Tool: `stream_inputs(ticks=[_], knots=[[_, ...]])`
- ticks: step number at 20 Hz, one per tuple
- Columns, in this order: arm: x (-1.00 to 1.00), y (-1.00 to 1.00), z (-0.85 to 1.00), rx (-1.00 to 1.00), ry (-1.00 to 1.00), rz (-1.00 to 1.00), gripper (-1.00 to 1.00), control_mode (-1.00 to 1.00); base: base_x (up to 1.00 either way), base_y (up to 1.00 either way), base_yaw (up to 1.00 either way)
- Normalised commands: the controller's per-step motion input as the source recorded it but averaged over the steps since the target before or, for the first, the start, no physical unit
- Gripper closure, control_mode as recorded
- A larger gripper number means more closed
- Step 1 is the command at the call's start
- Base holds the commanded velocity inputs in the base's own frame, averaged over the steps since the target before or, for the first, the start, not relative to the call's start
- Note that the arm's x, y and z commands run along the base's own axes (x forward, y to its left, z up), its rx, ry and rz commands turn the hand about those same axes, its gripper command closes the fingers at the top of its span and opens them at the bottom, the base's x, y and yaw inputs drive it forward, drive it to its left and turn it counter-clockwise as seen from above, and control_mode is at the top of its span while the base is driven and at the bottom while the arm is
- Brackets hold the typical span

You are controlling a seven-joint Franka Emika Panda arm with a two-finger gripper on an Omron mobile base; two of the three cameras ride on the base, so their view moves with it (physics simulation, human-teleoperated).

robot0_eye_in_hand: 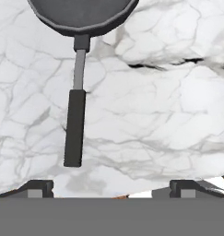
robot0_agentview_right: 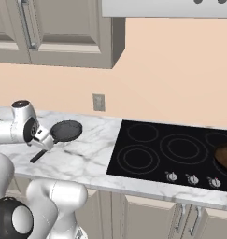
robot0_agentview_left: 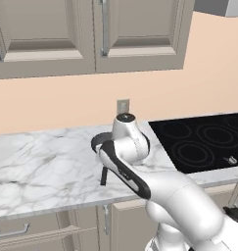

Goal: Place both pans onto different burners. Then place the mushroom and the fish on different pans.

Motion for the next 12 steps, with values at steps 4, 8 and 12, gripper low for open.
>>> stream_inputs(ticks=[4, 8, 12], knots=[[0.19, 0.07, -0.29, 0.00, 0.01, 0.00, -1.00, -1.00, 0.00, 0.00, 0.00], [0.21, 0.09, -0.32, 0.00, 0.00, 0.00, -1.00, -1.00, 0.00, 0.00, 0.00], [0.25, 0.16, -0.35, 0.00, 0.01, 0.00, -1.00, -1.00, 0.00, 0.00, 0.00]])
